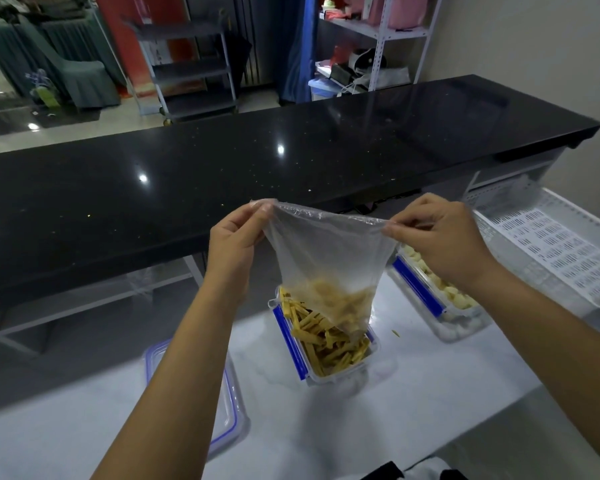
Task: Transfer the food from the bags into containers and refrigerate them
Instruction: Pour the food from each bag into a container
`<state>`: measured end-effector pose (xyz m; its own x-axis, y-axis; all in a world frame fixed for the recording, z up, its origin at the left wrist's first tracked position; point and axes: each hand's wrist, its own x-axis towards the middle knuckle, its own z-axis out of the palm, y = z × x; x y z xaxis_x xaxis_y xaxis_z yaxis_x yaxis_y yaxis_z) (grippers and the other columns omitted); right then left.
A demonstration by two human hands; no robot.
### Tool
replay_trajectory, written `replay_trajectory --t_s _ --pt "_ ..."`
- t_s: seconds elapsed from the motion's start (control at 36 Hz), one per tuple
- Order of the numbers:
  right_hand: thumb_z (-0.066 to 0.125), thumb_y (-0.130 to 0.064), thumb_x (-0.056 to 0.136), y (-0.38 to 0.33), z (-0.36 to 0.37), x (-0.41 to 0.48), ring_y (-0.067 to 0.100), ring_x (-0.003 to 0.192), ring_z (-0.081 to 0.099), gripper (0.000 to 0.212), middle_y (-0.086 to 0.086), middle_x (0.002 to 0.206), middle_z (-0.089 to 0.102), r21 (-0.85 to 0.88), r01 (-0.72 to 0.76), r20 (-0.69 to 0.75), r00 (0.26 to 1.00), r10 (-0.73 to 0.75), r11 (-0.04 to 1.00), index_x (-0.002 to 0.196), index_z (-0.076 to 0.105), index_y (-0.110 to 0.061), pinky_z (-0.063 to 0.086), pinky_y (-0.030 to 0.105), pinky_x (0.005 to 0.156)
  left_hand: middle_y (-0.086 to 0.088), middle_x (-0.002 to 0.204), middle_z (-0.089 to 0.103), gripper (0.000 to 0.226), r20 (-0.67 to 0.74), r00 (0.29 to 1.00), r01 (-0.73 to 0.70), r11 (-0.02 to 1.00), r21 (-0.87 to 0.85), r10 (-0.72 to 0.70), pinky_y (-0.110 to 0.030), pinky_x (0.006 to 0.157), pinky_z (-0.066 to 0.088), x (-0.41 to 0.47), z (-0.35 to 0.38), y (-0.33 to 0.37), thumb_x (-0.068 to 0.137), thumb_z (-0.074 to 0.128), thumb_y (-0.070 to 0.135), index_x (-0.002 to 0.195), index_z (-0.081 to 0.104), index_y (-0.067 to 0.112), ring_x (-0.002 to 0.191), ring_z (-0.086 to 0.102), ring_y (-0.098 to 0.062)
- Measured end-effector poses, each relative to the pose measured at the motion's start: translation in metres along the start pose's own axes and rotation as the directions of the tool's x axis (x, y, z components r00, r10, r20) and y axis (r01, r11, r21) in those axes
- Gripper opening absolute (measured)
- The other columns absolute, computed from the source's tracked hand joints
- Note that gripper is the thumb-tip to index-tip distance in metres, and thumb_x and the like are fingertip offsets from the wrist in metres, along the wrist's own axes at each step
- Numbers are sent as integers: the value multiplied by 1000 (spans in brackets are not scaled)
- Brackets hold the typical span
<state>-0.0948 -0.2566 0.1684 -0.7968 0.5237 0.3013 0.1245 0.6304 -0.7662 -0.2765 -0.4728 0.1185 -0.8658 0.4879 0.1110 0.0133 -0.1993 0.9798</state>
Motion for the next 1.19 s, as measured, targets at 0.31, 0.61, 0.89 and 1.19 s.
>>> replay_trajectory --t_s 0.31,0.61,0.89,1.19 --pt "76 -11 84 -19 -2 7 21 85 68 6 12 95 70 200 -25 -47 998 35 979 90 77 -10 60 36 78 4 103 77 10 13 996 89 983 159 -92 -37 96 55 -3 5 -6 89 72 22 89 80 28 104 70 -15" --pt "74 -5 85 -37 -12 21 23 80 63 22 31 96 69 317 -19 -43 998 35 948 102 72 7 59 30 77 1 105 76 10 47 998 26 987 157 -34 -40 88 57 3 4 13 91 72 27 96 80 26 104 70 -23" --pt "75 -10 85 -40 -17 20 28 81 66 16 30 94 70 363 3 -52 999 17 932 97 74 1 60 44 81 -5 105 76 12 49 999 9 994 112 -14 -49 92 57 -7 7 31 89 73 27 97 80 21 106 69 -30" --pt "75 -11 86 -51 -28 21 24 77 68 5 19 87 72 406 88 -72 995 -64 910 90 76 -9 62 38 79 -2 96 76 10 78 994 -80 994 75 75 -35 76 59 -13 5 61 92 70 22 93 80 22 93 70 -22"
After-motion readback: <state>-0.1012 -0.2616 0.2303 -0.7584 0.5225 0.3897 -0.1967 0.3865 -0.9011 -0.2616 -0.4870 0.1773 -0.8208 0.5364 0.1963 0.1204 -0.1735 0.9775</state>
